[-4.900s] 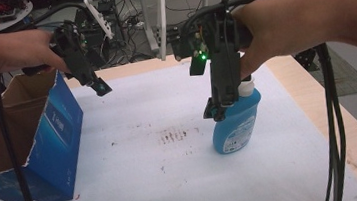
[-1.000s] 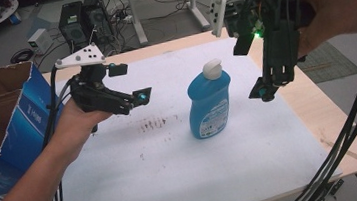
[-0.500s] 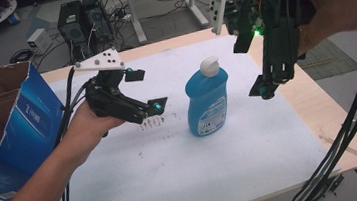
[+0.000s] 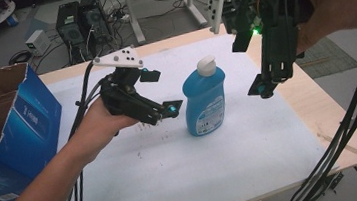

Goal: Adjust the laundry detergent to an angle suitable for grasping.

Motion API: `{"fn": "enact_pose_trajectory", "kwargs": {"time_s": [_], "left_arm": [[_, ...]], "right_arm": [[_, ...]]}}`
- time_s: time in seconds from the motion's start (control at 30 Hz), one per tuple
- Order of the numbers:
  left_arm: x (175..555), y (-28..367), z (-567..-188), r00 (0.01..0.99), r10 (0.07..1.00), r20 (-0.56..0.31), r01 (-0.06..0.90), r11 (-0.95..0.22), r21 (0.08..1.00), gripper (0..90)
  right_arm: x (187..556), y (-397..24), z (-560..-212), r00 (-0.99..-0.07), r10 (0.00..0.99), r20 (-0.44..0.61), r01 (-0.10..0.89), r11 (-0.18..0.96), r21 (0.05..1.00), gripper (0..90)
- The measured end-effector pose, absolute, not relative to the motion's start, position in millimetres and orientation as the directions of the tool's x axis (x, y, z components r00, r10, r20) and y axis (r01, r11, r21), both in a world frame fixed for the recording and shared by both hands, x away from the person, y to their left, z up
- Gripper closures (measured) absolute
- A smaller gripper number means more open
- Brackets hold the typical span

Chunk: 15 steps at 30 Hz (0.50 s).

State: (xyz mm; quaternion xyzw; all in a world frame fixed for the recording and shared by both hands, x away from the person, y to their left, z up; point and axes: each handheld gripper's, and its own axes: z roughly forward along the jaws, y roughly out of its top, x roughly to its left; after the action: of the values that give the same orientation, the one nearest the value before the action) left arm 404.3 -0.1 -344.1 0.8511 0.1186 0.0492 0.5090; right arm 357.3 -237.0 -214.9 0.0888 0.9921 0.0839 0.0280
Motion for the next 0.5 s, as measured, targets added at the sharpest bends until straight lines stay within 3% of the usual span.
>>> {"fn": "enact_pose_trajectory", "kwargs": {"time_s": [0.5], "left_arm": [[404,-33,-350,0.974,0.224,-0.032,0.140,-0.490,0.860,1.7]], "right_arm": [[359,-241,-216,-0.983,0.177,-0.043,0.166,0.969,0.182,1.9]]}}
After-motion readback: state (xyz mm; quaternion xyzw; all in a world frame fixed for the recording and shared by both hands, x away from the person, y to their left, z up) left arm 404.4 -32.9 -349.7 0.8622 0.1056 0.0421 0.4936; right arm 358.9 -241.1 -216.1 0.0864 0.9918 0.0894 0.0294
